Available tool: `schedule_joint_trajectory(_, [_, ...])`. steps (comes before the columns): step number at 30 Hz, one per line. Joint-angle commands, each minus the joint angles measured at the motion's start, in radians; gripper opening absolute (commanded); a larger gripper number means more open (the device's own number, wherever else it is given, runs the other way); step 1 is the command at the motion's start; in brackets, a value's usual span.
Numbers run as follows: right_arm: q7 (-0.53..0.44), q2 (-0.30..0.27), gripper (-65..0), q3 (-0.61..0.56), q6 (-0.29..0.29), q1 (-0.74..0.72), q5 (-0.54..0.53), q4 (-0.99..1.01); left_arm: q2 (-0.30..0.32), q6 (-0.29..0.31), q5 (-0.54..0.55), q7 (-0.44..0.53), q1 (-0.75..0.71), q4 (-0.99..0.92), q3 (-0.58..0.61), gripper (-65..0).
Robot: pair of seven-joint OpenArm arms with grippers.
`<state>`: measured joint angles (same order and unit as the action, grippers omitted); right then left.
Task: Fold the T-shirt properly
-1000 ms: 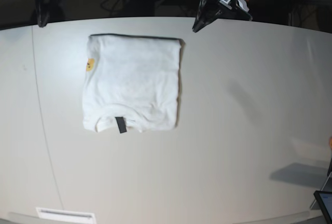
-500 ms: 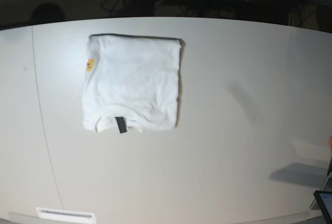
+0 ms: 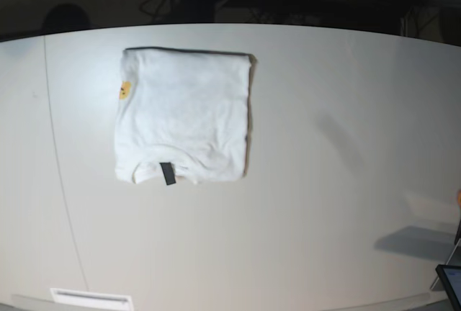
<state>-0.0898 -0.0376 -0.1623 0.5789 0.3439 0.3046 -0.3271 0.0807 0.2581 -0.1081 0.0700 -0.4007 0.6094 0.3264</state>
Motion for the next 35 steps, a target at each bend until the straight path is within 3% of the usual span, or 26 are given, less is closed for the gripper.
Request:
schedule_joint_trajectory(1, [-0.003, -0.012, -63.4, 0.004, -0.012, -0.038, -0.003, 0.058, -0.012, 0.004, 0.000, -0.017, 0.015, -0.052, 0.001, -65.0])
schedule_joint_trajectory(4, [0.000, 0.011, -63.4, 0.005, -0.124, -0.193, -0.003, 0.196, -0.046, 0.004, 0.000, -0.062, 0.118, -0.216, 0.001, -65.0])
schedule_joint_trajectory(8, [0.002, 0.025, -63.4, 0.005, -0.188, -0.335, -0.003, 0.305, -0.083, 0.004, 0.002, -0.074, 0.253, -0.420, 0.000, -65.0])
schedule_joint_trajectory(12, [0.000, 0.031, -63.4, 0.005, -0.239, -0.349, -0.003, 0.313, -0.086, 0.004, 0.002, -0.078, 0.328, -0.467, -0.002, -65.0])
schedule_joint_trajectory(35, [0.000, 0.044, -63.3, 0.000, -0.247, -0.349, -0.003, 0.320, -0.088, 0.004, 0.002, -0.078, 0.355, -0.464, -0.002, -65.0])
